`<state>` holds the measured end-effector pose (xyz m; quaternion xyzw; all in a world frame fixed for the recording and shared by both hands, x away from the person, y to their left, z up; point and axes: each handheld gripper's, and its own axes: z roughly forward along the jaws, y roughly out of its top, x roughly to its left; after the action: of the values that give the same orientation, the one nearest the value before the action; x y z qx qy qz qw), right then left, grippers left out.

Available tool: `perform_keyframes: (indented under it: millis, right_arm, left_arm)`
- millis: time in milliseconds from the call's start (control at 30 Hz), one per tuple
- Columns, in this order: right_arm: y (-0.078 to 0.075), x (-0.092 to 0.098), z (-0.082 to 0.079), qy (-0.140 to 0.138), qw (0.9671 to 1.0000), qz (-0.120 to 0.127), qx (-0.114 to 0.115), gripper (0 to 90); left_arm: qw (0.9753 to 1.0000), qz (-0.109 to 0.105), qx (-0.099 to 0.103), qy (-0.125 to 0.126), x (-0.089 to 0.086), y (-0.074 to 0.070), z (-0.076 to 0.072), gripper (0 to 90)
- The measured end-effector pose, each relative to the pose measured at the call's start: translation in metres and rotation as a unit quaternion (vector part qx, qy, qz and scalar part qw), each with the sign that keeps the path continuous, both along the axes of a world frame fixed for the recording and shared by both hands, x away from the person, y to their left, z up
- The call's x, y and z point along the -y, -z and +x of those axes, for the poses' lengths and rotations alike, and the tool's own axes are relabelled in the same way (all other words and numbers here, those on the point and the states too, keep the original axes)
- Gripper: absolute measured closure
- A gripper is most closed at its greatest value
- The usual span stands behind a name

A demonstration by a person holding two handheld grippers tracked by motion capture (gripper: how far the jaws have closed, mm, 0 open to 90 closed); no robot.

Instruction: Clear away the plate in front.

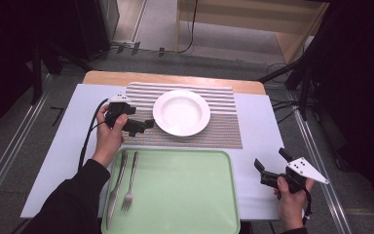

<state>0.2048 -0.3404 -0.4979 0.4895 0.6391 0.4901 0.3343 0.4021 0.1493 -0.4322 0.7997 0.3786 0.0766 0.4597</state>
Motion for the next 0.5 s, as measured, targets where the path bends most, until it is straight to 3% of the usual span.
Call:
perform_keyframes:
  millis: [100, 300, 500]
  right_arm:
    - [0.0, 0.0, 0.0, -0.001, 1.0, 0.0, 0.0, 0.0]
    - [0.0, -0.001, 0.0, -0.002, 1.0, 0.002, -0.001, 0.0]
    - [0.0, 0.0, 0.0, -0.002, 1.0, 0.002, 0.001, 0.0]
  left_arm:
    - [1.0, -0.003, -0.003, 0.002, 0.001, 0.0, 0.004, 0.0]
    - [0.9998, -0.002, -0.005, -0.018, 0.004, 0.003, 0.012, 2.8]
    - [0.9999, 0.004, -0.006, -0.011, 0.008, 0.006, 0.019, 2.4]
